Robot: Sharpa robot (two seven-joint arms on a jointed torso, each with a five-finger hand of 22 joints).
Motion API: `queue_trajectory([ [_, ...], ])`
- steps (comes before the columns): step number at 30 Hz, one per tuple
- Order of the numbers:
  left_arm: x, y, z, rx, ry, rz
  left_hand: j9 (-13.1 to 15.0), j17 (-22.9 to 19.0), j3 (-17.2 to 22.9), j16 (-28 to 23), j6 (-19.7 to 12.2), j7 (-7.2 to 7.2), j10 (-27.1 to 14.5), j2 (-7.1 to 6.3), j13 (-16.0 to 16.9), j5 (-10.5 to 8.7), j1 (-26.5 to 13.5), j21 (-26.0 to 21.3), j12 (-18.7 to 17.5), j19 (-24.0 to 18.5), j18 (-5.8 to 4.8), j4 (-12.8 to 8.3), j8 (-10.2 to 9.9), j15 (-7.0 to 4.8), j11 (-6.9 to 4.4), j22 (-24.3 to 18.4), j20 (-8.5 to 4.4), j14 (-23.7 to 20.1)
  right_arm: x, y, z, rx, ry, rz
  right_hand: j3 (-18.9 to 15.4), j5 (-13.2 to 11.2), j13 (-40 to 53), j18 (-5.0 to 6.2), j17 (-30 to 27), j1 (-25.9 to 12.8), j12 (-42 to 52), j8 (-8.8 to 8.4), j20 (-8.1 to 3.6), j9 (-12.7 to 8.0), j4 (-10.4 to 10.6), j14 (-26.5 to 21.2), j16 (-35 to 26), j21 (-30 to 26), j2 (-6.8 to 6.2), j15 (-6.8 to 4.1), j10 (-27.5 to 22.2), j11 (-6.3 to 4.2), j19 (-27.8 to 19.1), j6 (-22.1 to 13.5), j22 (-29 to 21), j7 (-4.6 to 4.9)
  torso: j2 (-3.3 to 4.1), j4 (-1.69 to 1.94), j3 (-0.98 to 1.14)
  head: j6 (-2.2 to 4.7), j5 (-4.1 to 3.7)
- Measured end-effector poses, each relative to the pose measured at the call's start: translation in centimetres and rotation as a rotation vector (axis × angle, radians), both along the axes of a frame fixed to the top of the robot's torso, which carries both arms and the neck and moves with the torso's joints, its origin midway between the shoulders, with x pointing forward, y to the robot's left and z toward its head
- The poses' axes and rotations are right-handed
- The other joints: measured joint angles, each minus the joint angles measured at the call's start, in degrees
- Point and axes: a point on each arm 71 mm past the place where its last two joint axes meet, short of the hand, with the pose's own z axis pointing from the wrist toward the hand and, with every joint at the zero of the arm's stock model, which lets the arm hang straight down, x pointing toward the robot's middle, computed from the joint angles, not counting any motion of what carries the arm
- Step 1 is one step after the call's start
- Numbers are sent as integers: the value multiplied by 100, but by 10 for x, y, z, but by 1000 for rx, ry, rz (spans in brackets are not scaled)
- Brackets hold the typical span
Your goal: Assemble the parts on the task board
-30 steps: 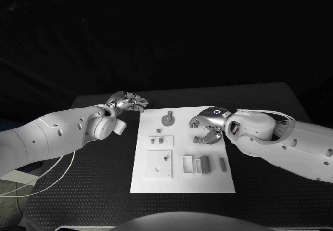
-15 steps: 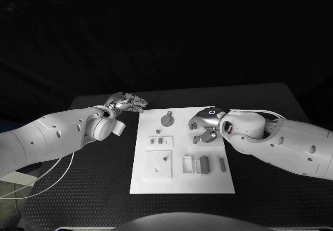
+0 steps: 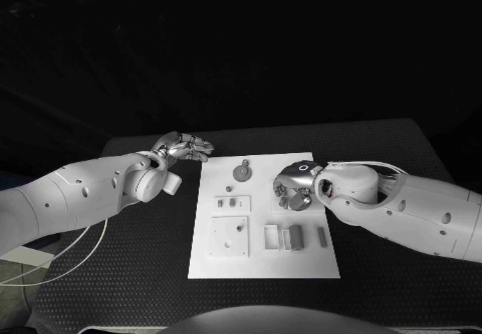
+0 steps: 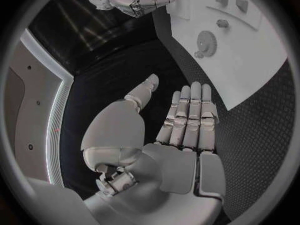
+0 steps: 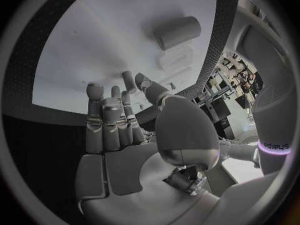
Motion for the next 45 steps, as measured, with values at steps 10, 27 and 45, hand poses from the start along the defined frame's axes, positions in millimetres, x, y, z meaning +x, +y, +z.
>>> queue_trajectory([
  [10,0,0,0,0,0,1,-4,11,0,-22,0,0,0,0,-5,0,0,0,0,0,0,0,0,0,0,-5,0,0,1,-1,-3,-17,7,-1,17,0,7,0,-7,-23,21,31,7,-13,-47,-1,0,0,22,-23,61,1,13,56,-1,2,-2,-3,1,2,3],
  [27,0,0,0,0,0,1,-4,20,-13,-22,0,0,0,0,-4,0,0,0,0,0,0,14,0,21,0,-7,0,21,-1,2,-10,-25,5,8,55,0,84,-1,-19,38,105,95,-43,-26,-119,103,23,0,188,-120,319,-93,123,285,-1,-44,-3,-3,2,14,-8],
  [45,0,1,0,1,0,1,-9,33,-13,-22,0,0,0,22,-9,0,-22,0,0,0,0,14,0,21,0,-10,0,21,-1,4,-8,6,-19,15,7,0,156,-2,-32,-77,127,98,-72,-48,-101,171,22,0,273,-154,407,-145,176,352,-1,-71,-3,-2,-1,1,-18],
])
